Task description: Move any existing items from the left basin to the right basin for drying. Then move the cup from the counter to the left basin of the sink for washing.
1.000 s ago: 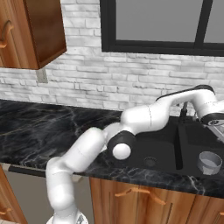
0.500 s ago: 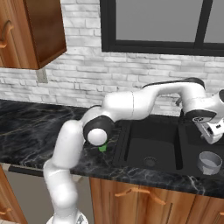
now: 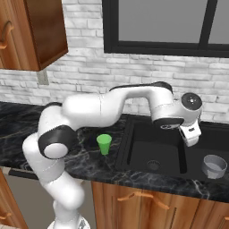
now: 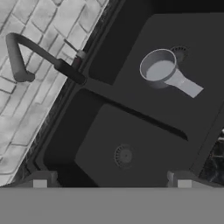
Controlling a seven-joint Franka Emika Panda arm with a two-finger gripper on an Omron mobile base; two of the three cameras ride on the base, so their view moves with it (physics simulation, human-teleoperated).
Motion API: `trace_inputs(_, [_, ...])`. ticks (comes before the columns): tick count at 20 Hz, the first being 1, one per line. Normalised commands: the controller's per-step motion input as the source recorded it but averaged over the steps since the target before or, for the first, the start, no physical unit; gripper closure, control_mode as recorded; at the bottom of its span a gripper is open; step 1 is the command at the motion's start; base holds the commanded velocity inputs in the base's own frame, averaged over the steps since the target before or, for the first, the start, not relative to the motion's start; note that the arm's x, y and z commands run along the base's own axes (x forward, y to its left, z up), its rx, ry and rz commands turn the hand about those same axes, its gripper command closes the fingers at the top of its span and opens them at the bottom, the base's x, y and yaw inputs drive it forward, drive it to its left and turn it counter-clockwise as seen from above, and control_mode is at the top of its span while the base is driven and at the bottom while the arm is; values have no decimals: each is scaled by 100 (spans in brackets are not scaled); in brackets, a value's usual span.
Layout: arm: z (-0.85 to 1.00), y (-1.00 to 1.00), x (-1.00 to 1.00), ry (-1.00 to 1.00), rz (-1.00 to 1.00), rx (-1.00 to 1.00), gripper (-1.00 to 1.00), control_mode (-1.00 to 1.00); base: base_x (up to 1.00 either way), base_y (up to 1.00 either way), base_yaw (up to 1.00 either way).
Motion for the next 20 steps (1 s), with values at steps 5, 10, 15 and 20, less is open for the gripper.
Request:
trace_inputs(5, [27,76,-15,0,-11,-16,-100,-100,0,0,0])
trace_inputs(10, [18,79,-14,11,-11,-11,-100,-100,0,0,0])
trace_inputs(15, [25,70,-8,25,-9,-4,-100,-100,0,0,0])
trace_inputs(20, [46,45,-4,31,-1,0,-100,-100,0,0,0])
